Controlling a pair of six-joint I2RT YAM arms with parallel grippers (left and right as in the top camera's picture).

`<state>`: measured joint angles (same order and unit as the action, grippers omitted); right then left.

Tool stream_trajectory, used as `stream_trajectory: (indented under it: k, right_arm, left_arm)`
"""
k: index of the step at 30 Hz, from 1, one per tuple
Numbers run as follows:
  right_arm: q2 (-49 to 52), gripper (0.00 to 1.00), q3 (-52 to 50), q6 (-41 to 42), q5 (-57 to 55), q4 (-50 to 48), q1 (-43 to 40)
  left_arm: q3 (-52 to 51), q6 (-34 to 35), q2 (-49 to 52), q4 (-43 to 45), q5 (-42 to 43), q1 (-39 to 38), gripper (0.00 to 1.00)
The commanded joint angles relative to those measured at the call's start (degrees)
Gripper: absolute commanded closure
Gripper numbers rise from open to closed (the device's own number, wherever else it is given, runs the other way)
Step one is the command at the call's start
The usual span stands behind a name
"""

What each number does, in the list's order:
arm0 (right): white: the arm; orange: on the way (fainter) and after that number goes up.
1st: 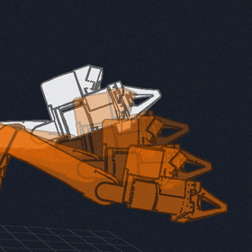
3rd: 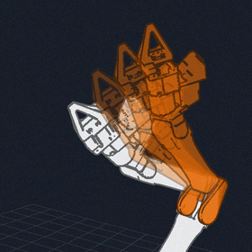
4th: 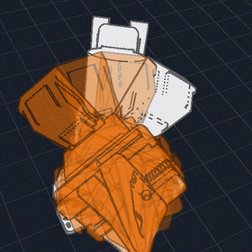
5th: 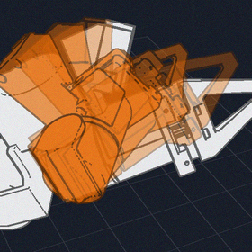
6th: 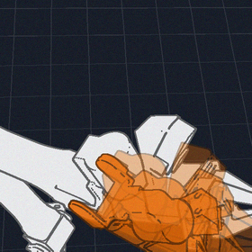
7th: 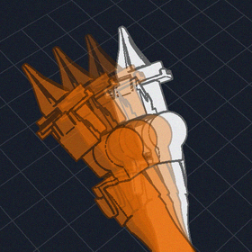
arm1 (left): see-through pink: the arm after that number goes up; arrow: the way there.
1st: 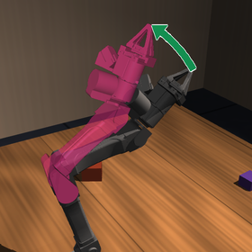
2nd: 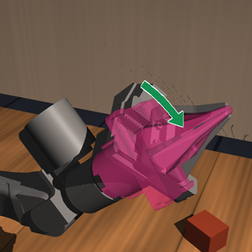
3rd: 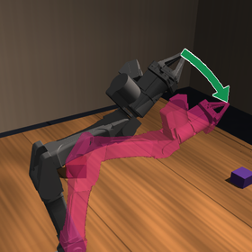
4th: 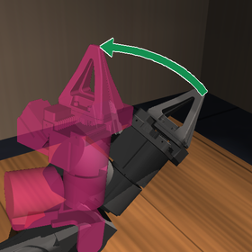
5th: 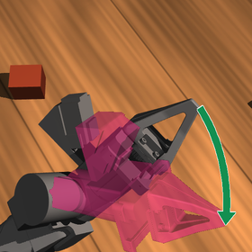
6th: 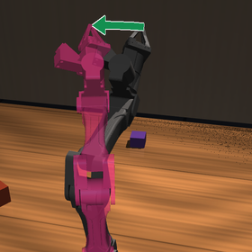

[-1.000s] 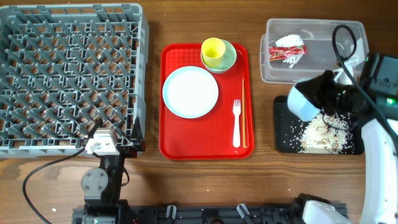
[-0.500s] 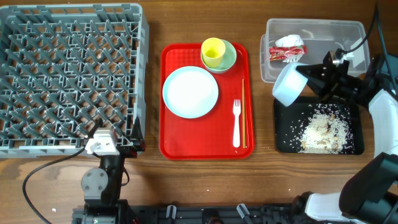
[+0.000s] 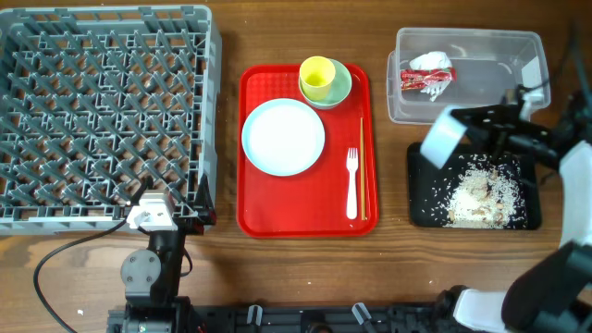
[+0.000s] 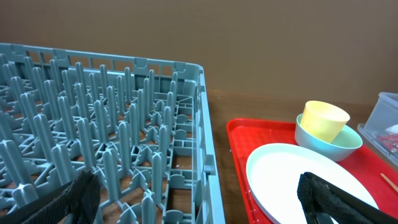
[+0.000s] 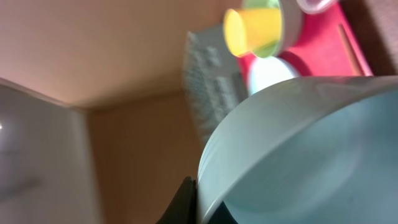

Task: Sort waste into correct bins and load items into the dishwasher rack
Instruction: 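Carry the empty bowl back and set it on the red tray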

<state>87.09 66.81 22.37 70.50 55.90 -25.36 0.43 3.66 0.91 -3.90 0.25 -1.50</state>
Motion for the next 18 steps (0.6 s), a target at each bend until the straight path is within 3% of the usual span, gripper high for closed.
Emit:
stream_trajectory:
  k: [1,11,14,18]
  right_arm:
    - [-6.8,0.96,0.2,1.3,-25.6,-2.0,14.3]
    - [-0.2,0.96,0.2,25.6,-67.8,-12.5,64.7]
    - [5.9,0.96,0.2,29.3,-72.2,-17.2,73.0]
    - [11.8,0.96,0.2,28.6,-70.6,-22.2,76.0]
  left_arm:
    - [-0.1,-0.9,-0.2,-0.3,-0.5,-0.2,0.0]
    - [-0.1,-0.9,-0.2,-0.3,-0.5,-0.2,0.0]
    - [-0.1,-0.9,-0.2,-0.3,-0.5,-0.2,0.0]
    - [-0.1,-0.9,-0.2,-0.3,-0.5,-0.2,0.0]
